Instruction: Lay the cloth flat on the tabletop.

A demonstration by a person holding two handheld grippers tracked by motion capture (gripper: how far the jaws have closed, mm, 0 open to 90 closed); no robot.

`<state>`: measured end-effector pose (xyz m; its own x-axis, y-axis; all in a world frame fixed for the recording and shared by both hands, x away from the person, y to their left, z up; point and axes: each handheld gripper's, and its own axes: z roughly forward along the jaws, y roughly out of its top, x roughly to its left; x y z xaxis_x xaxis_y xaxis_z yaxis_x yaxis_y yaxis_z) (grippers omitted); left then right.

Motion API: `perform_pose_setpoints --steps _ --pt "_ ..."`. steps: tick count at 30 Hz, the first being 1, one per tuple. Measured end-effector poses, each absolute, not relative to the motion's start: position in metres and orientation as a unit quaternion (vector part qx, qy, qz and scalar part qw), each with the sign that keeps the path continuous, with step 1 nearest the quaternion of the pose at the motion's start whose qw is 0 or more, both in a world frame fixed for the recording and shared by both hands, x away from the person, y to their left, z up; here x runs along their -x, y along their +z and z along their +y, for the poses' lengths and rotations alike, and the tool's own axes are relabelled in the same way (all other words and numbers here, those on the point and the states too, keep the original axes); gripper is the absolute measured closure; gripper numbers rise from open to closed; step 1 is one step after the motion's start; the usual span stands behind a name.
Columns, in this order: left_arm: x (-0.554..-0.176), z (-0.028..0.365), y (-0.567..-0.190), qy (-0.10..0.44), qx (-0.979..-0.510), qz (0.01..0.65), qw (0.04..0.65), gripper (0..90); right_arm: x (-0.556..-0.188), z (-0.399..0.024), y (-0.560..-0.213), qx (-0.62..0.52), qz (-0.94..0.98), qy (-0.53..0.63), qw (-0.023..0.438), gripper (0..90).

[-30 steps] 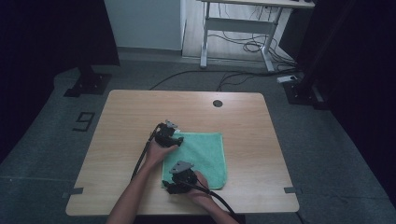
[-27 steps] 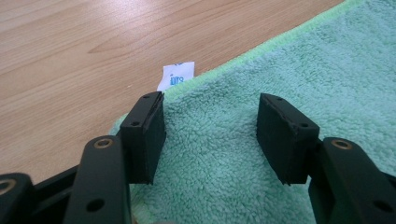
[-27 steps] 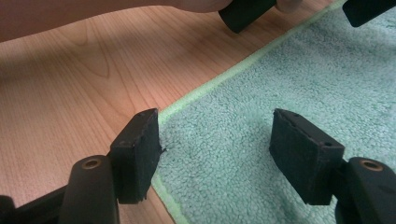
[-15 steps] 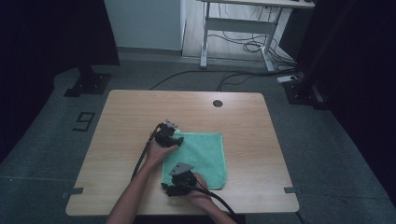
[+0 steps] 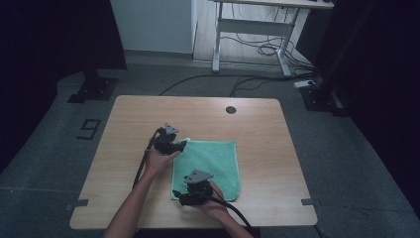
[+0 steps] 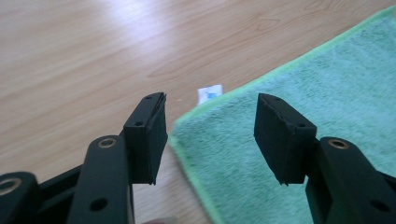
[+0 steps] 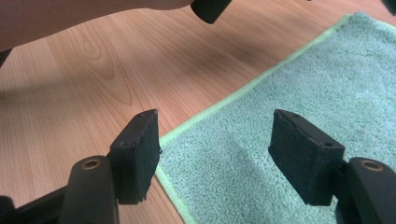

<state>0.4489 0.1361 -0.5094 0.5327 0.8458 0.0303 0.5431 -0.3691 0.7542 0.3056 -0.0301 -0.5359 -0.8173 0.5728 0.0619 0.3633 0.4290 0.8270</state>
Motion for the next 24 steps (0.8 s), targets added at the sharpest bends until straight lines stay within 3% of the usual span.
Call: perform_pose_setpoints --steps 9,24 --pt "-0.455 0.151 -0.513 0.223 -0.790 0.451 0.350 43.0 -0.305 -0.025 -0.537 -0.270 0.839 0.460 0.109 34.4" --pt "-0.473 0.152 -0.527 0.190 -0.795 0.467 0.337 43.8 -0.304 -0.019 -0.542 -0.264 0.844 0.455 0.104 35.5"
